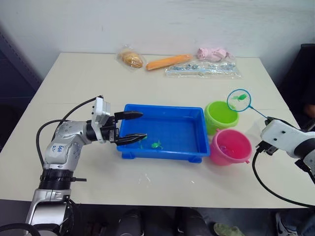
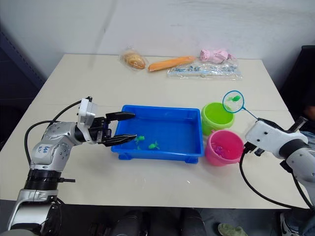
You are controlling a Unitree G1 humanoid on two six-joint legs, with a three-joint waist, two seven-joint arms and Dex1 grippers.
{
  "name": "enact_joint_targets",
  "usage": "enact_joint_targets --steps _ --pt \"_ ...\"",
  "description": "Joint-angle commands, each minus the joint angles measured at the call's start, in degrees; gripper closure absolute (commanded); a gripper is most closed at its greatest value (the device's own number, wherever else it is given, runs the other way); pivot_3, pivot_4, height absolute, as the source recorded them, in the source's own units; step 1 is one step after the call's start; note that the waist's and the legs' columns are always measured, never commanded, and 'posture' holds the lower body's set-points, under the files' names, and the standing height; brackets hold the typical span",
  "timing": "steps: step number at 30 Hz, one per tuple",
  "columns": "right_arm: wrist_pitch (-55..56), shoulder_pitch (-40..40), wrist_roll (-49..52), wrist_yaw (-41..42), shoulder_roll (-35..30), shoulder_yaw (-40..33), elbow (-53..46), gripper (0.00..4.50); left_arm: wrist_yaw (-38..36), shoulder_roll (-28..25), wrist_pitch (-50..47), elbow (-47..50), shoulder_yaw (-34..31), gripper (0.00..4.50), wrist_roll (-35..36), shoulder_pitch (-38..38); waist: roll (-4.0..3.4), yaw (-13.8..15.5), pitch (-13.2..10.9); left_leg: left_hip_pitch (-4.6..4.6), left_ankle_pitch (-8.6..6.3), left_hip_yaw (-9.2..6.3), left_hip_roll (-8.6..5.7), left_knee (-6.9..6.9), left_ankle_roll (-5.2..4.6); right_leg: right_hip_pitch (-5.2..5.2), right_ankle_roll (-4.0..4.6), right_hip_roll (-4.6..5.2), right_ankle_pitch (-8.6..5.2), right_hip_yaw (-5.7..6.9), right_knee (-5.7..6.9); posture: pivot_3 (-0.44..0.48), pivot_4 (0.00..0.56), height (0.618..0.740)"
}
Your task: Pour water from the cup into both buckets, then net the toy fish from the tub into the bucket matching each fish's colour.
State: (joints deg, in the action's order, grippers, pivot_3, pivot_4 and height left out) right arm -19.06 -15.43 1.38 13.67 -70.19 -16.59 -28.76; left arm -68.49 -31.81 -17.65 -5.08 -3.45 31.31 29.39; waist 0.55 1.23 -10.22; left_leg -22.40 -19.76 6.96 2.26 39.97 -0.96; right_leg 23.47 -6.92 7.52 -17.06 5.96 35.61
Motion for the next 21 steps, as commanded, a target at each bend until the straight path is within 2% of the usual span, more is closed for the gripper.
enact_joint_targets --steps 1,8,11,14,16,21 --pt "6.98 0.01 -9.51 1.99 -0.87 0.73 2.36 4.5 0.25 0.26 0.06 1.8 -0.55 0.09 0.77 1.43 0.0 0.02 0.0 0.0 0.0 0.0 0.0 0.0 0.0 0.0 0.0 0.0 0.0 0.0 0.0 0.0 0.15 0.74" --pt "11.23 1.01 -14.5 3.16 1.95 -0.52 4.59 4.5 0.7 0.49 0.12 2.14 -0.71 0.09 0.78 1.11 0.0 0.03 0.0 0.0 0.02 0.0 -0.01 0.01 0.03 -0.01 -0.01 0.0 0.0 0.0 0.03 0.0 0.15 0.74" --pt "9.84 5.93 -4.31 4.63 7.75 -3.39 2.15 4.5 0.39 -0.18 0.1 2.72 -1.33 0.09 1.06 0.0 0.0 0.01 0.0 0.01 0.02 0.0 -0.01 0.01 0.04 -0.01 -0.01 0.0 0.0 0.0 0.03 0.0 0.15 0.74" --pt "7.89 9.75 8.81 10.69 11.35 -4.14 -1.38 4.5 -0.33 -1.54 0.08 2.94 -2.39 0.09 1.36 -1.59 0.0 0.01 0.0 0.01 0.03 0.0 0.0 0.0 0.06 -0.02 -0.01 -0.02 0.0 0.0 0.03 0.0 0.15 0.74" --pt "6.02 11.64 16.82 16.09 12.15 -3.06 -4.45 4.5 -1.22 -2.42 2.33 2.07 -4.05 0.09 1.11 -3.24 -0.01 -0.17 0.0 0.04 0.04 -0.01 -0.01 0.02 0.06 -0.03 -0.01 -0.02 0.0 -0.01 0.05 0.0 0.15 0.74" --pt "-3.64 18.6 26.23 20.58 12.31 3.46 -8.2 4.5 -2.3 -5.58 7.15 0.3 -9.31 0.09 0.35 -7.96 -0.01 -0.68 0.0 0.09 0.04 -0.03 0.12 -0.01 0.08 -0.06 0.0 -0.12 0.0 0.0 0.06 0.0 0.15 0.74"
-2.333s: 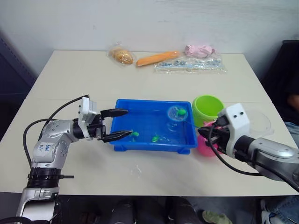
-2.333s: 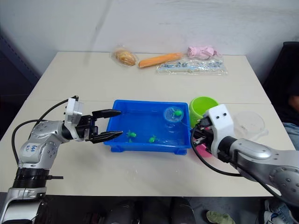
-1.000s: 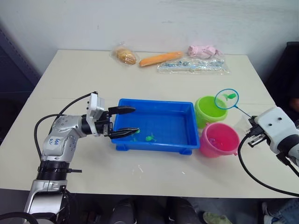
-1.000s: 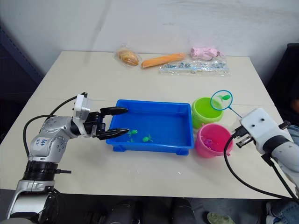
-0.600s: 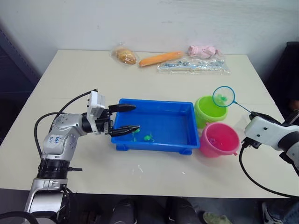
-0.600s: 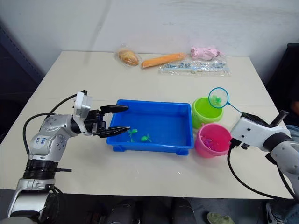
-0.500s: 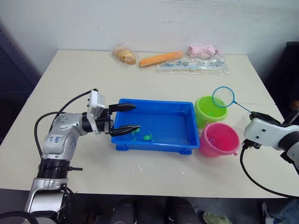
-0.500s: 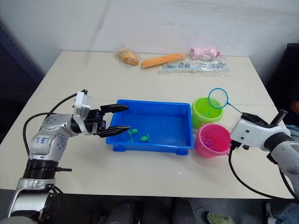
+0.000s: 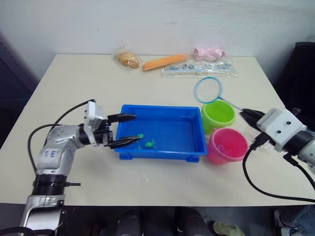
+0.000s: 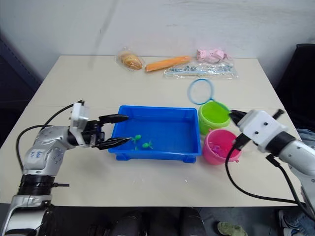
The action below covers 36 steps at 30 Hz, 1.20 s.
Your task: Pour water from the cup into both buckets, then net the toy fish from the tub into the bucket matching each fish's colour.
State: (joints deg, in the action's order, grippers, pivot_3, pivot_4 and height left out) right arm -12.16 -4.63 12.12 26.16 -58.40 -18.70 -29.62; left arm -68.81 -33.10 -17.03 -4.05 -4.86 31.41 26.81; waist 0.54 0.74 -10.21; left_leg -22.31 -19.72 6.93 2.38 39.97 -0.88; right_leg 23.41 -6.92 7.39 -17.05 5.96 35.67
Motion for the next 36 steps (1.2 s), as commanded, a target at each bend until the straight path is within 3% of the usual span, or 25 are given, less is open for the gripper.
enact_joint_targets --steps 1,10,20,27,36 --pt "-11.19 9.29 15.48 9.04 0.34 7.63 -7.7 4.5 -2.13 -5.14 6.67 -0.86 -8.96 0.09 0.33 -6.32 0.0 -0.26 0.0 0.01 0.0 0.0 0.03 0.0 0.0 0.0 0.01 -0.01 0.0 0.0 0.0 0.0 0.15 0.74" --pt "-15.26 21.54 4.26 15.47 -1.44 25.2 -1.49 4.5 -5.54 -13.3 4.72 -2.89 -13.89 0.09 0.45 -12.77 0.01 -0.62 0.0 -0.01 -0.05 -0.02 0.22 0.03 -0.07 0.01 0.02 0.15 0.0 0.02 0.06 0.0 0.15 0.74" --pt "-19.98 31.9 -3.31 19.22 4.38 37.84 4.53 4.5 -6.01 -15.68 3.57 0.34 -14.95 0.09 0.67 -18.69 -0.01 -1.05 -0.01 -0.06 -0.08 0.13 0.27 0.02 -0.09 0.19 0.08 0.17 -0.03 0.01 0.15 0.0 0.15 0.74" --pt "-23.93 38.51 -6.7 21.46 10.0 43.83 8.42 4.5 -4.6 -14.99 3.29 1.99 -14.72 0.09 1.09 -19.19 -0.01 -1.14 -0.01 -0.05 -0.09 0.15 0.28 0.02 -0.07 0.21 0.1 0.18 -0.05 0.01 0.21 0.0 0.15 0.74" --pt "-27.04 41.0 -7.15 23.85 14.13 45.69 9.86 4.5 -3.49 -14.69 3.05 3.29 -14.99 0.09 1.36 -20.08 -0.01 -1.15 -0.01 -0.08 -0.09 0.16 0.27 0.02 -0.06 0.24 0.11 0.16 -0.05 0.02 0.21 0.0 0.15 0.74"
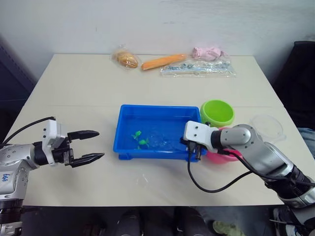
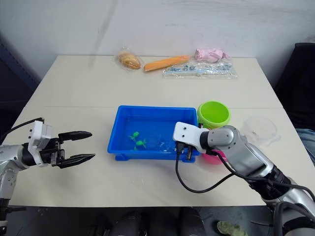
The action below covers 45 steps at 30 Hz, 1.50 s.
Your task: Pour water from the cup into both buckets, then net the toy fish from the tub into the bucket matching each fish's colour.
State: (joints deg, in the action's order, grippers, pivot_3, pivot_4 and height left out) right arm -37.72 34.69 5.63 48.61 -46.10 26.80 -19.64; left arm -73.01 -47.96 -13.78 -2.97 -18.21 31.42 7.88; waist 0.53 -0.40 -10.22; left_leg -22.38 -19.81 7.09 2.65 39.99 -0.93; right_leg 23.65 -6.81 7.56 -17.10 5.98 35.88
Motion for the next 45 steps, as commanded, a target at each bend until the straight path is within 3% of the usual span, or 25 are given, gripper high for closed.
enact_joint_targets --steps 1,17,30,45 --pt "-1.73 1.72 -0.77 1.64 1.98 0.2 -0.08 4.5 0.82 0.12 -0.31 2.38 -1.81 0.09 1.43 -1.35 0.0 -0.02 0.0 0.0 0.0 0.0 0.0 0.0 0.0 0.0 0.0 0.0 0.0 0.0 0.0 0.0 0.15 0.74" --pt "-7.25 -0.49 3.91 -0.97 10.81 -5.24 2.23 4.5 1.84 -0.04 -1.2 3.07 -1.75 0.09 1.78 -1.86 0.0 -0.64 0.0 0.0 -0.01 0.0 0.0 0.0 0.02 0.0 0.0 0.0 0.0 0.0 0.01 0.0 0.15 0.74" --pt "-7.24 -1.53 7.16 -1.33 14.13 -9.28 3.93 4.5 2.12 0.29 -0.28 2.37 -1.63 0.09 1.76 -0.81 0.0 -1.23 0.0 0.0 -0.02 0.0 0.01 -0.03 0.03 0.01 0.0 0.0 0.0 0.0 0.0 0.0 0.15 0.74" --pt "-10.17 -3.03 10.88 0.45 11.9 -12.87 2.01 4.5 1.29 0.48 1.05 -0.1 -0.79 0.09 1.1 1.39 0.0 -1.21 0.0 0.0 -0.02 -0.01 0.01 -0.03 0.03 0.01 0.0 0.0 0.0 0.0 0.0 0.0 0.15 0.74"
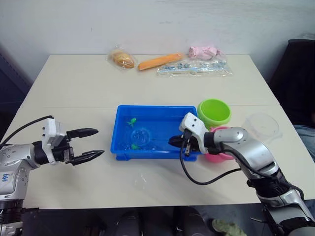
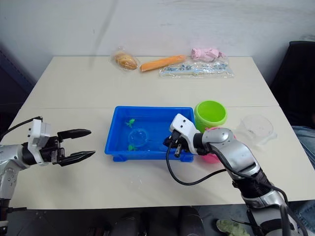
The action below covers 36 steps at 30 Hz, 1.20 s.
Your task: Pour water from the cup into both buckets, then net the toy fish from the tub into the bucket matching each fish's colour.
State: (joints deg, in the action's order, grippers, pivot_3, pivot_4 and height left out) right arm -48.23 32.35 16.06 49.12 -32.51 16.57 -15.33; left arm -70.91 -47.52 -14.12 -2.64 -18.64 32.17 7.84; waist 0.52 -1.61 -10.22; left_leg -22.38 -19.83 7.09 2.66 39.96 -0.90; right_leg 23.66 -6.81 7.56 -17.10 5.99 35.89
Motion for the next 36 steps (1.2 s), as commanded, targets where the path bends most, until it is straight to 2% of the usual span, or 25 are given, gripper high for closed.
enact_joint_targets --steps 1,10,19,24,30,36 --pt "0.95 -0.78 -0.19 -0.16 -2.23 -2.27 -2.31 4.5 -0.91 0.06 1.51 -0.63 -0.28 0.09 0.32 1.58 0.0 0.0 0.0 0.0 0.0 0.01 0.0 0.0 0.0 0.0 0.0 0.0 0.0 0.0 0.0 0.0 0.15 0.74" --pt "5.93 0.04 -6.08 -1.87 -3.15 2.32 -0.72 4.5 -1.84 -0.29 2.13 -1.45 -0.24 0.09 0.24 1.65 0.0 -0.01 0.0 0.0 0.0 0.01 0.0 -0.01 0.0 0.01 0.0 0.0 0.0 0.0 -0.01 0.0 0.15 0.74" --pt "7.48 2.66 -7.95 -0.8 -0.65 6.36 1.43 4.5 -2.21 -0.67 2.51 -1.77 -0.36 0.09 -0.1 1.41 0.0 -0.06 0.0 0.0 -0.01 0.04 0.0 -0.01 0.01 0.02 0.0 0.0 0.0 0.0 -0.01 0.0 0.15 0.74" --pt "5.59 3.08 -6.16 -0.8 1.16 5.14 1.29 4.5 -1.88 -0.21 2.71 -1.34 -0.4 0.09 -0.12 0.83 0.0 -0.06 0.0 -0.01 -0.01 0.03 0.0 -0.02 0.01 0.02 0.0 0.0 0.0 0.0 -0.01 0.0 0.15 0.74" --pt "0.42 2.95 -1.45 -0.86 2.3 0.15 -0.83 4.5 -1.52 0.19 2.76 -1.03 -0.29 0.09 0.02 0.55 0.0 -0.03 0.0 -0.01 -0.01 0.03 0.01 -0.02 0.01 0.02 0.0 0.01 0.0 0.0 -0.01 0.0 0.15 0.74" --pt "-2.6 -1.67 4.83 0.71 -1.38 -8.83 -8.63 4.5 -0.05 1.31 1.18 0.62 -1.07 0.09 2.32 1.63 -0.01 0.02 -0.01 -0.02 -0.01 0.01 0.01 -0.02 0.01 0.02 0.0 0.01 0.0 0.0 -0.01 0.0 0.15 0.74"
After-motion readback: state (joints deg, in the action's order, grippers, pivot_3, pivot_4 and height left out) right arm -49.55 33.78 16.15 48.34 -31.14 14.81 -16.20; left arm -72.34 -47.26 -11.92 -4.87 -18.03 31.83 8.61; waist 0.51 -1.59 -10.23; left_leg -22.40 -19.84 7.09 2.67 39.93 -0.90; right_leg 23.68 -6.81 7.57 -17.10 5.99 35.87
